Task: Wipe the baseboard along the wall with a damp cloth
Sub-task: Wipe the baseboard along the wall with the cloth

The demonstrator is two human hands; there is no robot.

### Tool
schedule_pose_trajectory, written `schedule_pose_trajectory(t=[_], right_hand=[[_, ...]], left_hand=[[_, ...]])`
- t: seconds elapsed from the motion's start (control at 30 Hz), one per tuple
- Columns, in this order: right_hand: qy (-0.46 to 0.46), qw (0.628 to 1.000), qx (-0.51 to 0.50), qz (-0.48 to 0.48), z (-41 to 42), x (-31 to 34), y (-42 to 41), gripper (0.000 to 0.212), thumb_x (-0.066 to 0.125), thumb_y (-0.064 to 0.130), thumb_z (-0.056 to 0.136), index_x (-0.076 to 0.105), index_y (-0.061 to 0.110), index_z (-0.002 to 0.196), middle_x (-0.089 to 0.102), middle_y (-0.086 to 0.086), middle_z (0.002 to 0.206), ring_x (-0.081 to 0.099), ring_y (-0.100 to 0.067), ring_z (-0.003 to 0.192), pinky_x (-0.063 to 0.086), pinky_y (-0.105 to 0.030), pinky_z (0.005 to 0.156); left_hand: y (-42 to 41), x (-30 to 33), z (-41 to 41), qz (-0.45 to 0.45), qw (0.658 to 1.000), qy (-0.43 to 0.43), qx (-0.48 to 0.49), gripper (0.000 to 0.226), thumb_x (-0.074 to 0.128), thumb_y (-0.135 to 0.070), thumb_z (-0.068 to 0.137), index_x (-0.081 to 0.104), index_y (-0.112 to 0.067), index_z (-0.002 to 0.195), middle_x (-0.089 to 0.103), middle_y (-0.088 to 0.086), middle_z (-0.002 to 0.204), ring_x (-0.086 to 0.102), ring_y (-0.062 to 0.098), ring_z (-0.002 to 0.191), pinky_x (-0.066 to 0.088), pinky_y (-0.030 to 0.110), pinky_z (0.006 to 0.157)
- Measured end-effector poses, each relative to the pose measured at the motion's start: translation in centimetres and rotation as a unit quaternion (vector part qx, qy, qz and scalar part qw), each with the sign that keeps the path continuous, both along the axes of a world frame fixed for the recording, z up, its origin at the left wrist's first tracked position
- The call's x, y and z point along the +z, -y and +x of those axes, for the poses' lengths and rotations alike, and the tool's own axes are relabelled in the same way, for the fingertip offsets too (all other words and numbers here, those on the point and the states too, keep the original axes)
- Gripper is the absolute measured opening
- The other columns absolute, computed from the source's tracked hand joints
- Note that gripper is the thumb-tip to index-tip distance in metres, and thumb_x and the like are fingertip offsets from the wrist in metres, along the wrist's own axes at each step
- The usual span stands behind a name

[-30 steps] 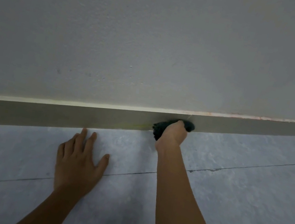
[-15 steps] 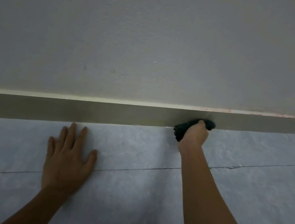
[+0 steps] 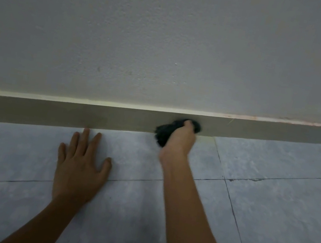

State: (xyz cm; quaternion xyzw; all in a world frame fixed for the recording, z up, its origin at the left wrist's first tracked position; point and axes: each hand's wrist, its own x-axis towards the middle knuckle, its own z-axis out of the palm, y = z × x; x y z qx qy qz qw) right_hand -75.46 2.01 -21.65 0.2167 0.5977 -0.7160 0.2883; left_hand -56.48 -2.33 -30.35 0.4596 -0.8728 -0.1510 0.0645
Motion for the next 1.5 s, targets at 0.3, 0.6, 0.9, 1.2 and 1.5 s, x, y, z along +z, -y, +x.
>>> schedule_pose_trajectory(t=[0.3,0.6,0.9,1.2,1.5], right_hand=[[0.02,0.997,0.069,0.039,3.3,-1.8,1.8,0.047,0.041,0.024,0.099,0.039,0.006,0.142,0.047,-0.014,0.141,0.046,-0.032,0.126,0.036,-0.043,0.108],[-0.284,0.827,0.177,0.451,-2.7,-2.1,-7.6,0.044,0.04,0.032,0.099,0.035,0.015,0.139,0.064,-0.018,0.112,0.061,-0.036,0.099,0.048,-0.042,0.079],[-0.299,0.662,0.306,0.616,-5.5,-3.6,-5.5,0.048,0.035,0.02,0.1,0.033,0.001,0.145,0.059,-0.017,0.126,0.06,-0.031,0.108,0.041,-0.033,0.07],[-0.403,0.587,0.466,0.525,3.1,-3.6,-2.5,0.051,0.037,0.026,0.1,0.031,0.004,0.146,0.063,-0.014,0.119,0.064,-0.027,0.101,0.05,-0.033,0.074],[-0.574,0.51,0.425,0.479,-6.5,-4.0,-8.0,0.038,0.066,0.015,0.086,0.066,0.034,0.12,0.054,-0.009,0.12,0.05,-0.033,0.105,0.044,-0.041,0.086]], left_hand=[[0.0,-0.1,0.0,-0.01,1.0,0.002,0.002,0.082,0.01,-0.066,0.081,0.01,-0.022,0.15,0.004,0.008,0.159,-0.001,0.025,0.145,0.0,0.046,0.117],[-0.1,0.1,-0.1,-0.014,1.0,0.0,0.006,0.081,0.014,-0.062,0.081,0.02,-0.019,0.149,0.013,0.011,0.158,0.007,0.028,0.145,0.005,0.049,0.117],[-0.1,0.0,-0.1,-0.016,1.0,0.004,0.004,0.08,0.014,-0.062,0.082,0.019,-0.018,0.149,0.013,0.012,0.158,0.007,0.029,0.145,0.005,0.049,0.116],[-0.2,0.0,0.0,-0.018,1.0,-0.003,0.005,0.081,0.015,-0.063,0.082,0.02,-0.018,0.149,0.013,0.012,0.158,0.006,0.028,0.145,0.004,0.049,0.116],[0.3,0.3,0.9,0.005,0.999,-0.035,0.017,0.085,0.013,-0.063,0.08,0.018,-0.014,0.149,0.016,0.01,0.157,0.009,0.024,0.145,0.003,0.042,0.117]])
